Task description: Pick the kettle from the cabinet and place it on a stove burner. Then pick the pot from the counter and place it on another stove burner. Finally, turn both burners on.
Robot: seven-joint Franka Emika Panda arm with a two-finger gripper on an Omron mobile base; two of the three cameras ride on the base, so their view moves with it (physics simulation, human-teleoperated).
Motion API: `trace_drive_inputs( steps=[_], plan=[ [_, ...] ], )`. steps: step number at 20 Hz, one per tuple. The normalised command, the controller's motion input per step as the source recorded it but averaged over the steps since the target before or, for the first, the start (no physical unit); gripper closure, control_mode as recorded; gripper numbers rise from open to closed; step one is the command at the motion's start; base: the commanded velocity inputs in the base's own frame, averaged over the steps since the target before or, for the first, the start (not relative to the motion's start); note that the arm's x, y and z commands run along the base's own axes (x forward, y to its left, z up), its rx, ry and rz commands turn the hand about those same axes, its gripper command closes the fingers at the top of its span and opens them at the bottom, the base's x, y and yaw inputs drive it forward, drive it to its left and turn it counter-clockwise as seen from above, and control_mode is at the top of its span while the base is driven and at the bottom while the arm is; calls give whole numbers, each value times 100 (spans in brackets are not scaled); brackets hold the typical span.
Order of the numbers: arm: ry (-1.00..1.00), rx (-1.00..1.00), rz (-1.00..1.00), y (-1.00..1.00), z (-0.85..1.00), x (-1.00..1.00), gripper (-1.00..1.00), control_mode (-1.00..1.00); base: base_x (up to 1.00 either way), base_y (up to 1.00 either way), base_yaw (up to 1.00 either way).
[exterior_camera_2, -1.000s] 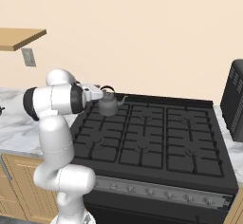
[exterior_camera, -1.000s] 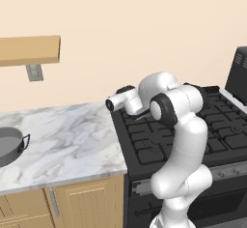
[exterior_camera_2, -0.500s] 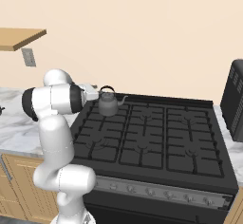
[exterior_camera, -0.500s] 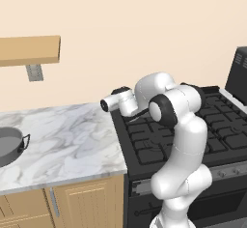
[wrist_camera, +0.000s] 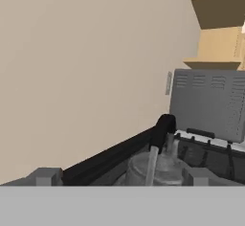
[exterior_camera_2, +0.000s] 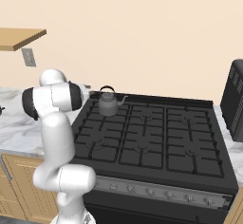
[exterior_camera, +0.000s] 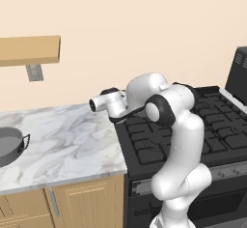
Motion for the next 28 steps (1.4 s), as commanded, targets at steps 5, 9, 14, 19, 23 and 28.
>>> trace_drive_inputs(
  steps=[5,9,14,19,23,28],
  plan=[
    [-5,0,-10,21,0,-28,-100,-100,0,0,0],
    [-15,1,-12,0,0,-64,-100,-100,0,0,0],
    [-10,4,-13,0,4,-68,-100,-100,0,0,0],
    [-15,4,-6,0,6,-63,-100,-100,0,0,0],
    [-21,3,-2,0,14,-66,-100,-100,0,0,0],
    [-15,9,0,0,18,-67,-100,-100,0,0,0]
  ],
)
